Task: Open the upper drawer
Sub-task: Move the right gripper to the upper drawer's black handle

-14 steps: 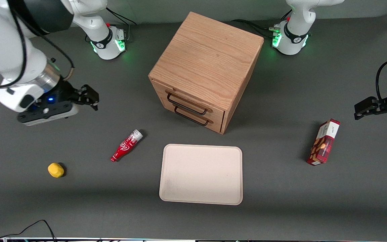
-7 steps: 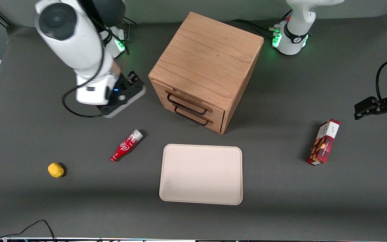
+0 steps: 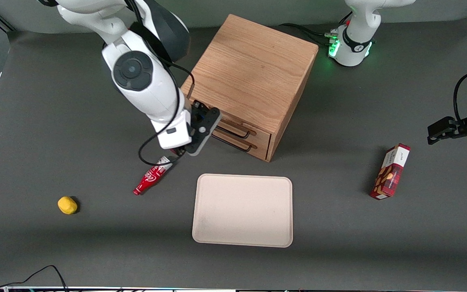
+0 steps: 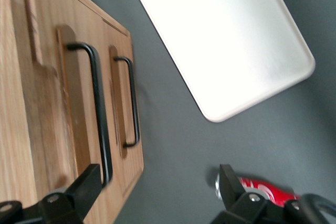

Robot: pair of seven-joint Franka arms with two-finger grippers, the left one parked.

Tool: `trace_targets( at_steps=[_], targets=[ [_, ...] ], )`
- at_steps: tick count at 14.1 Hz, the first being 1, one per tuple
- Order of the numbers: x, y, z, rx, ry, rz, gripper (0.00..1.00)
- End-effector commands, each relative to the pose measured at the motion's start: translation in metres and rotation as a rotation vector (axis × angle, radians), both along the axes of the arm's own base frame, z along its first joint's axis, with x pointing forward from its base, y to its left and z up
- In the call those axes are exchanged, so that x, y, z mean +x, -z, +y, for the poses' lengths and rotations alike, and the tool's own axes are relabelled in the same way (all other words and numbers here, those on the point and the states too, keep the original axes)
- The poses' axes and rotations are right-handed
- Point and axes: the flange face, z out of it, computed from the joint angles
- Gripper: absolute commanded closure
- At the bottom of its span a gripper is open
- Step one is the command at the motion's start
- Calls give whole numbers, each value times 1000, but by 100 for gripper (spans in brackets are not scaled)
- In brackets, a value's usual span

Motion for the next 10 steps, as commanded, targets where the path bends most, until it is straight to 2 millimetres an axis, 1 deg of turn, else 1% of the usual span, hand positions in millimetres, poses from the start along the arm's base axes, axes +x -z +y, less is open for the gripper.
trace_targets(
  at_steps=[1,3,4,7,10],
  targets=[
    [-4,13,27,50,-60,17,0],
    [-6,25,33,49,-71,35,0],
    [-10,31,36,46,-81,47,0],
    [-11,49,37,47,-122,48,0],
    [-12,60,38,51,-130,38,0]
  ],
)
